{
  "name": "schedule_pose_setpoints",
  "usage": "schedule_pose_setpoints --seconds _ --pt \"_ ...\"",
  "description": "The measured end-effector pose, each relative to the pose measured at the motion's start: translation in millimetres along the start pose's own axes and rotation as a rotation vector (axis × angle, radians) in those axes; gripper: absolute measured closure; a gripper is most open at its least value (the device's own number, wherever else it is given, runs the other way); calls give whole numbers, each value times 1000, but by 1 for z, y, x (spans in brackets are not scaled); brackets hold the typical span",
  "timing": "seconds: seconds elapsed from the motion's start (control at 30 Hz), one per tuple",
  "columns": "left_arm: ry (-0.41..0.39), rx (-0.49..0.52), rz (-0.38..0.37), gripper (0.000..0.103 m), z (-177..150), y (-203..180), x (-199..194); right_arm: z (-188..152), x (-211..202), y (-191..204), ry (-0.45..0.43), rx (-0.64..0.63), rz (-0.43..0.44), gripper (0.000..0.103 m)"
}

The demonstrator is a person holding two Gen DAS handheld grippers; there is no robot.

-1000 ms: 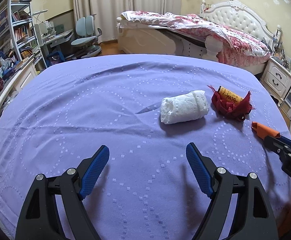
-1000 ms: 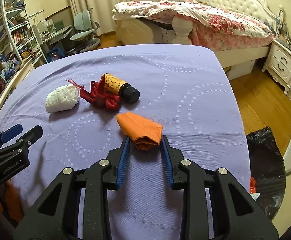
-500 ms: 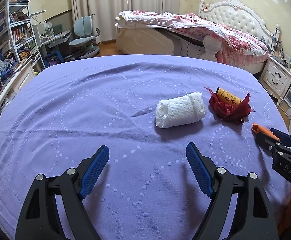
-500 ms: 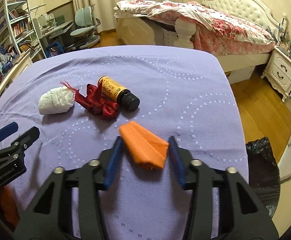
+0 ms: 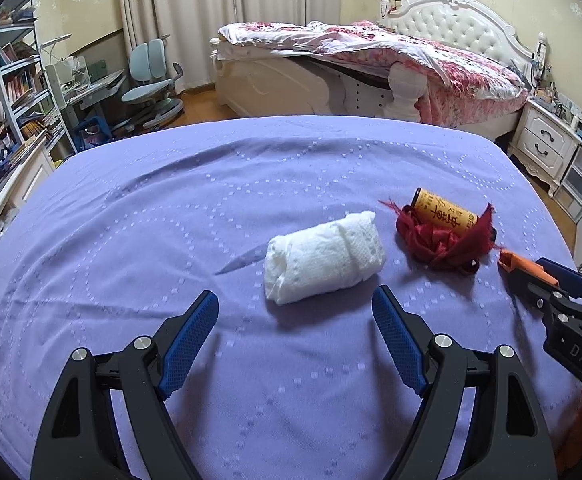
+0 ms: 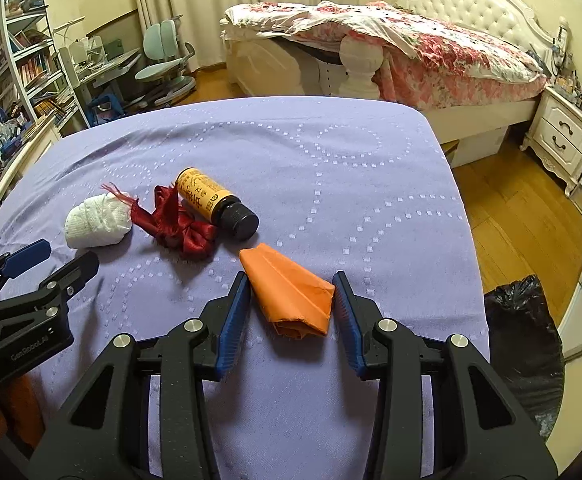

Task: Collect trash
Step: 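Grasp the white rolled towel with the left tool while the right tool lifts the orange cloth, then carry the towel and orange cloth over the black bin and open both tools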

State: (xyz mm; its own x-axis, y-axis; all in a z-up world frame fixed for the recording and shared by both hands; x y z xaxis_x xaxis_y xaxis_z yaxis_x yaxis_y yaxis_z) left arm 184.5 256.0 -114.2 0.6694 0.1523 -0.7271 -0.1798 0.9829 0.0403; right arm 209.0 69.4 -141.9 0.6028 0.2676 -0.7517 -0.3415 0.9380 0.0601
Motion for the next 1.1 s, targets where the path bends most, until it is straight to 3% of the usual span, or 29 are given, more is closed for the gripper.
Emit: schedule_pose_setpoints --seconds 0.4,0.47,0.57,1.1 --pt "6 40 -31 25 11 -10 13 4 4 0 -1 13 18 61" --pt "10 45 -55 40 10 -12 13 5 4 1 -2 15 21 61" --pt "18 50 -79 46 8 -14 13 5 4 1 -4 13 20 62" --pt "-11 -18 -79 48 -13 -15 -27 -15 -25 4 -33 5 26 63"
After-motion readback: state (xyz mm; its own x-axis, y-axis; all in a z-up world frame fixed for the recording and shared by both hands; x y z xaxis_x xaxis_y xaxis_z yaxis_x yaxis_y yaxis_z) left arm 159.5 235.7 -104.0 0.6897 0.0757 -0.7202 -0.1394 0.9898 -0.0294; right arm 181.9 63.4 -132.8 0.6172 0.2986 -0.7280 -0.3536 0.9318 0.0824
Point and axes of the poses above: each gripper's, at about its wrist camera, not at the fingertips, and x roughly the way its jaws point, y to its left, z to its top, the point moved 9 cm from there along x, roughly the way its jaws point, and after that the axes turned 2 degrees about -y, right-handed, at the moved point
